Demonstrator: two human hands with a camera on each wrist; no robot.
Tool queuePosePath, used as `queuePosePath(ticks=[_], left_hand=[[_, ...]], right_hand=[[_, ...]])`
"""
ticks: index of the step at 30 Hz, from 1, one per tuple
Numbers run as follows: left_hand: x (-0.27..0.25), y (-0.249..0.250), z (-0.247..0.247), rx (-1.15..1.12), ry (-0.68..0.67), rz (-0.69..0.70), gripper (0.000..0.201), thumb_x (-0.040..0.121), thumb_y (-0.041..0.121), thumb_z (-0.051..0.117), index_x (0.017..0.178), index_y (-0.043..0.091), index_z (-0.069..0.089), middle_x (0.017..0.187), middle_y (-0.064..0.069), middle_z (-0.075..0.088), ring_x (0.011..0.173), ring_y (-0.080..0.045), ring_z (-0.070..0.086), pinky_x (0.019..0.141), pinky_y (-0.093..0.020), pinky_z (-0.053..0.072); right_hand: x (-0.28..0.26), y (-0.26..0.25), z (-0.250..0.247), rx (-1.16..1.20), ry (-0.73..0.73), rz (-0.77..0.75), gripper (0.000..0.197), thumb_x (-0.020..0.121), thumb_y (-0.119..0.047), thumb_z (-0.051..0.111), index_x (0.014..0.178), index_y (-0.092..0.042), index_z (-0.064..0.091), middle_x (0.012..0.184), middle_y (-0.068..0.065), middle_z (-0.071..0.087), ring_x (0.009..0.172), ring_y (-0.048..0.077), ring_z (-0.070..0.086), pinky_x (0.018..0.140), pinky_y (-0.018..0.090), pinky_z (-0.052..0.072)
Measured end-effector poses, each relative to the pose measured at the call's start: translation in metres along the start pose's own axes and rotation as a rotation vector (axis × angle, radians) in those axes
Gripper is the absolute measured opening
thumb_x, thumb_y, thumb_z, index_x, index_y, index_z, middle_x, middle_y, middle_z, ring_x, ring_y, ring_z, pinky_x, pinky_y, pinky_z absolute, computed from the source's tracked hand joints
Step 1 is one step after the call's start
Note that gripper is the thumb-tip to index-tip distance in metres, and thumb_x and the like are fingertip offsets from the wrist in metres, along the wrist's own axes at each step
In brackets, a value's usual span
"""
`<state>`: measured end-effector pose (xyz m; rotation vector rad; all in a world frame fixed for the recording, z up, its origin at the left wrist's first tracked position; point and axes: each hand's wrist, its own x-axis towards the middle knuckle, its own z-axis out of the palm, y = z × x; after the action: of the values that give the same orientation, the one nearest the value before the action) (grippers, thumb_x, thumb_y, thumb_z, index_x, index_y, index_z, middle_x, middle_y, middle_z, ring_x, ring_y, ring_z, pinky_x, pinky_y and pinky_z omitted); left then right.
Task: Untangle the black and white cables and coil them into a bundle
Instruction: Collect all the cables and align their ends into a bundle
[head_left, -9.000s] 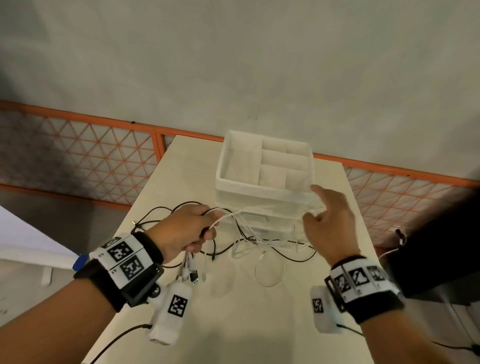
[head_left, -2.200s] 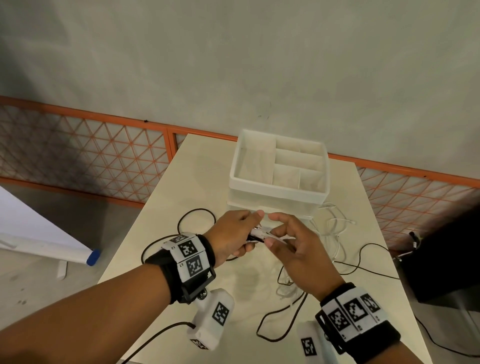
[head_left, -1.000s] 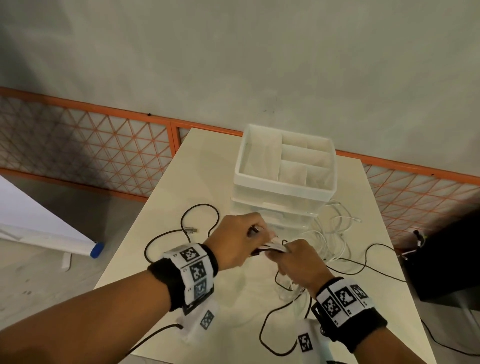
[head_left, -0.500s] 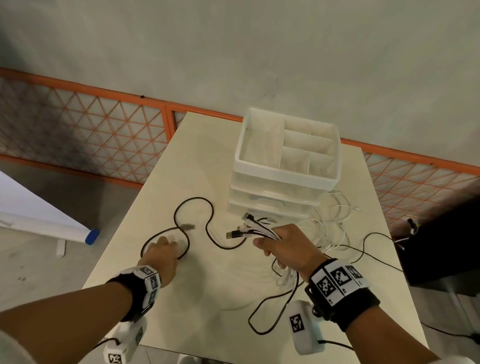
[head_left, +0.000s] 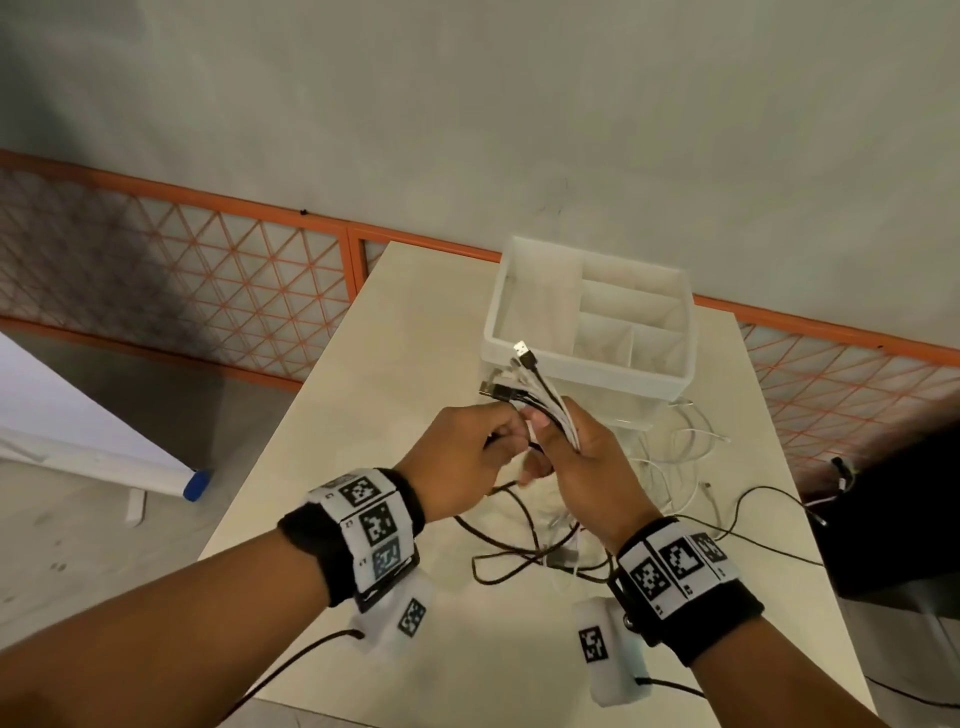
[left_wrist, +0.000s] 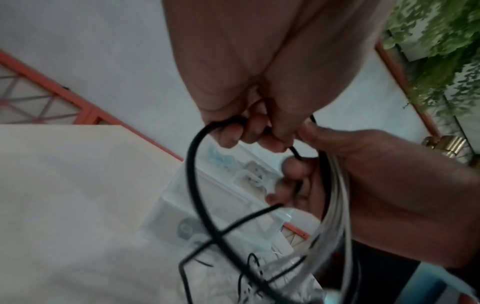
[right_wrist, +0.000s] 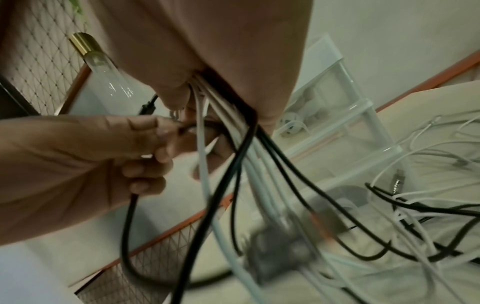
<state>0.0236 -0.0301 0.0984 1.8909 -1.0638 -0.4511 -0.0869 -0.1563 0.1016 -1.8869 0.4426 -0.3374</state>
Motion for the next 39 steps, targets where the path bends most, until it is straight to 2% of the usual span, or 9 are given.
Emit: queuePosePath(ticks=[3, 9, 14, 17, 19, 25, 31, 35, 39], left_hand=[[0.0, -0.001, -0.006, -0.06, -0.008, -0.004, 0.01, 0.092, 0.027, 0.066, 0.083, 0.022, 0.067, 0.064, 0.018, 0.057, 0.06, 0.002, 0.049, 0.062, -0.01, 0.037], [-0.017, -0.042, -0.034, -0.092, -0.102, -0.251, 0.035, 0.099, 0.044, 0.049, 0.084, 0.025, 0.075, 0.051, 0.012, 0.038, 0.053, -0.009, 0.034, 0.057, -0.023, 0.031], [-0.016, -0.026, -0.035, 0.151, -0.317, -0.124, 0.027, 0.099, 0.036, 0.052, 0.098, 0.026, 0.077, 0.076, 0.021, 0.061, 0.074, 0.013, 0.053, 0.072, -0.007, 0.035], [-0.004, 0.006, -0.012, 0.264, -0.337, 0.086, 0.02, 0.096, 0.032, 0.06, 0.1, 0.024, 0.078, 0.074, 0.019, 0.054, 0.071, 0.005, 0.052, 0.069, -0.006, 0.033], [0.0, 0.022, 0.002, 0.268, -0.247, 0.194, 0.015, 0.094, 0.026, 0.064, 0.097, 0.021, 0.077, 0.078, 0.018, 0.057, 0.07, -0.002, 0.05, 0.068, -0.009, 0.035], [-0.003, 0.01, -0.018, 0.062, -0.141, -0.062, 0.017, 0.096, 0.029, 0.059, 0.088, 0.017, 0.069, 0.077, 0.004, 0.07, 0.066, -0.008, 0.058, 0.068, -0.026, 0.047], [-0.008, 0.029, -0.016, 0.118, -0.215, 0.012, 0.029, 0.096, 0.027, 0.06, 0.071, 0.014, 0.07, 0.051, 0.018, 0.057, 0.048, -0.001, 0.046, 0.052, -0.015, 0.033], [-0.005, 0.029, -0.018, -0.073, -0.053, -0.134, 0.039, 0.085, 0.057, 0.063, 0.097, 0.02, 0.067, 0.082, 0.011, 0.068, 0.073, -0.005, 0.062, 0.069, -0.025, 0.054], [-0.008, 0.041, -0.008, -0.636, -0.203, -0.358, 0.061, 0.085, 0.075, 0.032, 0.116, 0.028, 0.052, 0.114, -0.004, 0.069, 0.099, -0.012, 0.069, 0.095, -0.037, 0.055]], right_hand=[[-0.008, 0.005, -0.014, -0.055, 0.09, 0.031, 0.021, 0.103, -0.037, 0.051, 0.094, -0.025, 0.066, 0.051, -0.018, 0.053, 0.05, 0.001, 0.046, 0.06, 0.028, 0.041], [-0.02, 0.027, -0.066, -0.088, 0.332, 0.127, 0.029, 0.101, -0.039, 0.053, 0.083, -0.02, 0.063, 0.047, -0.015, 0.045, 0.049, 0.009, 0.039, 0.059, 0.033, 0.037], [-0.03, 0.014, -0.068, -0.216, 0.067, 0.227, 0.019, 0.102, -0.031, 0.053, 0.089, -0.028, 0.067, 0.064, -0.003, 0.071, 0.054, 0.015, 0.065, 0.061, 0.028, 0.052], [-0.029, -0.003, -0.037, -0.16, -0.06, 0.203, 0.016, 0.102, -0.035, 0.053, 0.103, -0.031, 0.069, 0.08, 0.001, 0.078, 0.066, 0.02, 0.074, 0.062, 0.029, 0.057], [-0.028, -0.009, -0.022, -0.008, -0.059, 0.227, 0.021, 0.104, -0.036, 0.051, 0.105, -0.023, 0.069, 0.069, 0.004, 0.073, 0.058, 0.031, 0.067, 0.056, 0.037, 0.055], [-0.036, -0.005, -0.041, 0.082, 0.076, 0.231, 0.027, 0.104, -0.034, 0.051, 0.092, -0.022, 0.072, 0.051, -0.007, 0.034, 0.047, 0.012, 0.03, 0.05, 0.029, 0.027], [-0.041, -0.012, -0.036, -0.093, -0.1, 0.125, 0.025, 0.103, -0.033, 0.052, 0.097, -0.018, 0.071, 0.05, -0.012, 0.053, 0.046, 0.003, 0.044, 0.049, 0.019, 0.039], [-0.04, -0.011, -0.037, -0.071, -0.08, 0.089, 0.021, 0.103, -0.033, 0.053, 0.1, -0.02, 0.07, 0.048, -0.019, 0.049, 0.045, 0.001, 0.041, 0.049, 0.011, 0.033], [-0.041, -0.013, -0.032, -0.141, -0.152, 0.011, 0.017, 0.101, -0.035, 0.055, 0.093, -0.024, 0.065, 0.053, -0.023, 0.054, 0.049, -0.002, 0.05, 0.053, 0.01, 0.036]])
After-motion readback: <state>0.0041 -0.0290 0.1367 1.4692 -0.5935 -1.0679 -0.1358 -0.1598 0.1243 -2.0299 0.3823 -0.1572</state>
